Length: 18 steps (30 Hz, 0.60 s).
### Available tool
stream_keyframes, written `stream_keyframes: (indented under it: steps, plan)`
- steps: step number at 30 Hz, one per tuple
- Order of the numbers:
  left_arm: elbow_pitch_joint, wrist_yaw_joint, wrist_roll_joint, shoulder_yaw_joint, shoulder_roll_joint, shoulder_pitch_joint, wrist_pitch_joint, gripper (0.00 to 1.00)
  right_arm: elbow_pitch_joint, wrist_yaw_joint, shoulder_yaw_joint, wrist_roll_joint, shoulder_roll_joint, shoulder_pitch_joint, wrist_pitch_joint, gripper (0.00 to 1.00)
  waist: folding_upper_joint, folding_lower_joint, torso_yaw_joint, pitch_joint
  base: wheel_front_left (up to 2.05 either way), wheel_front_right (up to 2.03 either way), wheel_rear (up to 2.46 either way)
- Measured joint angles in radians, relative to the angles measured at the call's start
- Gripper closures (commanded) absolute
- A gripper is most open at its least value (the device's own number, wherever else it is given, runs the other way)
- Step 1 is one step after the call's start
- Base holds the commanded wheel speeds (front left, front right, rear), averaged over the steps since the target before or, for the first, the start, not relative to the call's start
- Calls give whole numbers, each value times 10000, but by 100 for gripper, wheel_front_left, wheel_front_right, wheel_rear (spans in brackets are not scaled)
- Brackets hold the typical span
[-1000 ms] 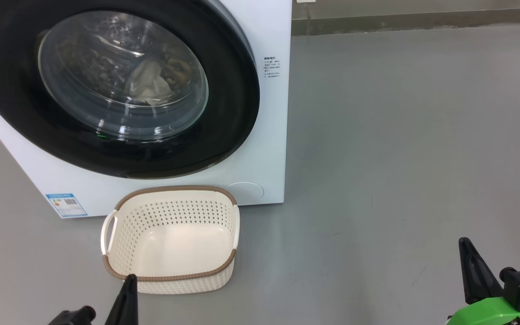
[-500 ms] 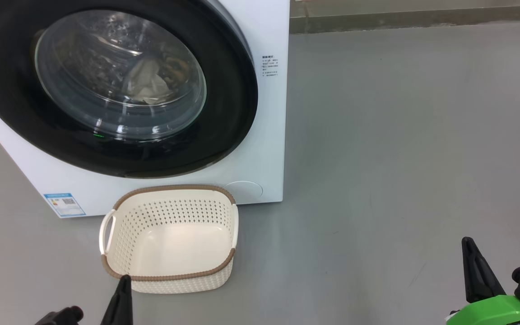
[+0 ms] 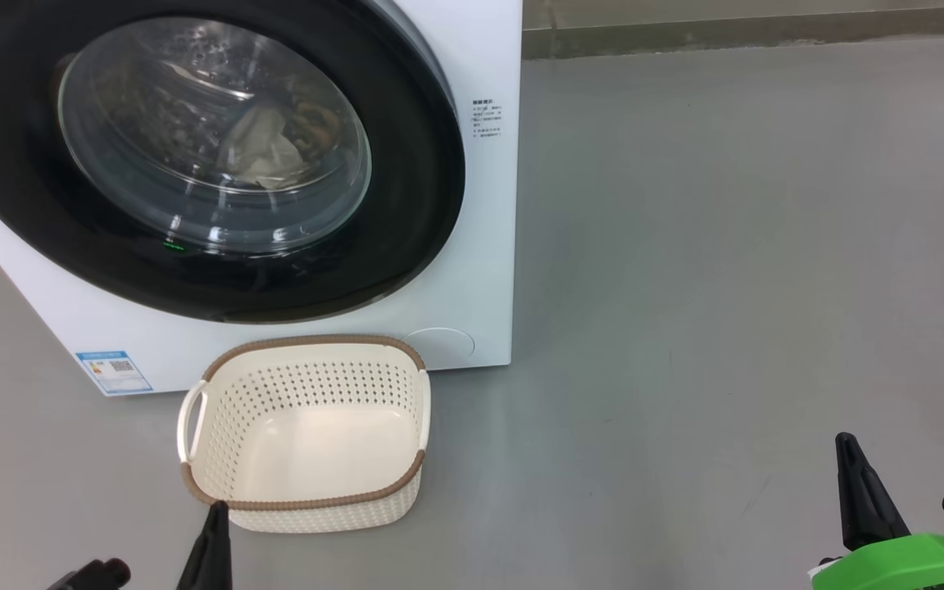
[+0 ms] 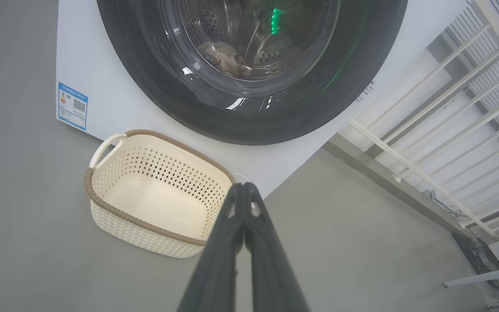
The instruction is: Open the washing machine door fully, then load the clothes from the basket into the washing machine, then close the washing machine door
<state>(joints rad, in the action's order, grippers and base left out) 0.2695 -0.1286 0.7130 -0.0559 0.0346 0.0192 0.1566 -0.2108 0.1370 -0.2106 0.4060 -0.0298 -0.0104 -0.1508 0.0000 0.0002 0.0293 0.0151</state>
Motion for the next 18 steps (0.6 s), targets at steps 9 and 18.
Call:
stream_keyframes:
  steps: [9, 18]
  plan:
    - [0, 4, 780, 94, 25, -46, -251, 100, -44, 0, 42, 1087, -2, -7, 228, 100, 0, 0, -27, -16, 0, 0, 0]
    - [-2, 6, 1707, 232, 31, -181, -487, 100, -104, 0, 98, 2301, -10, -111, 502, 100, 0, -1, -56, -35, 0, 0, 0]
